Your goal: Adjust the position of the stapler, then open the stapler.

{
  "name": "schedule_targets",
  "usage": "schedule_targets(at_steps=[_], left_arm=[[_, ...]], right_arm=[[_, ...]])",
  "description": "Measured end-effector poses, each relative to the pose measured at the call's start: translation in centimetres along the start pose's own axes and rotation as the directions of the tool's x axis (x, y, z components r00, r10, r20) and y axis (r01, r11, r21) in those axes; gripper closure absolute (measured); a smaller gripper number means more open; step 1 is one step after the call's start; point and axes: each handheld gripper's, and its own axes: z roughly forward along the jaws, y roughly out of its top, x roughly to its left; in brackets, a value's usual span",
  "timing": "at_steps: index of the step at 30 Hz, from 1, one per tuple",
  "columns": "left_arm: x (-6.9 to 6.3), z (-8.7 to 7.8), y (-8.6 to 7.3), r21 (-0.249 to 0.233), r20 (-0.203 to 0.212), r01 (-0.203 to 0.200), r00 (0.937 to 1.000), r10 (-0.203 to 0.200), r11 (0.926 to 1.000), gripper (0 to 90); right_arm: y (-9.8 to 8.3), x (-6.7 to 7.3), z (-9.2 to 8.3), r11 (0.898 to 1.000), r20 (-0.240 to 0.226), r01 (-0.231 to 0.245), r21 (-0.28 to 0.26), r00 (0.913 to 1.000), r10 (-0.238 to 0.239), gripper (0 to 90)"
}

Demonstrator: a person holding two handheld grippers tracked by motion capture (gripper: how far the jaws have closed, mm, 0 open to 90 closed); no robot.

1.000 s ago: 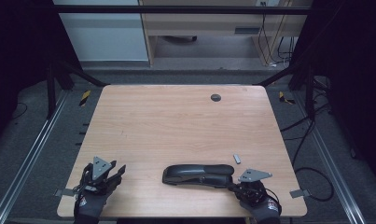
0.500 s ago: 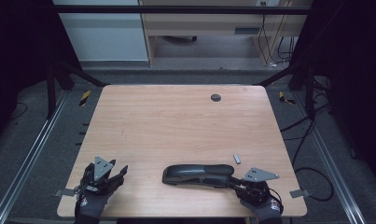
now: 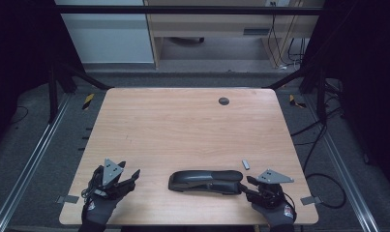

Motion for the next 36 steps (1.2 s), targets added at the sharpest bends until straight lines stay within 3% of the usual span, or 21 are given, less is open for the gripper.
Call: schedule_targets(at_steps=[6, 16, 36], left_arm=[[-1.1, 0.0, 1.5, -0.025, 0.028, -0.013, 0.9995, 0.014, 0.9996, 37.7], [-3.9, 0.6, 3.7, -0.034, 0.072, -0.102, 0.992, 0.104, 0.9942, 36.3], [-8.6, 1.5, 7.3, -0.064, 0.127, -0.216, 0.9665, 0.223, 0.9742, 37.2]], right_arm=[[-0.1, -0.2, -0.3, 1.0, 0.027, 0.002, -0.031, 0.9996, -0.002, 55.9], [-0.3, -0.2, -0.6, 0.999, 0.066, 0.013, -0.051, 0.9978, -0.01, 61.1], [-0.4, -0.3, -0.9, 0.998, 0.068, 0.009, -0.06, 0.9976, -0.005, 66.7]])
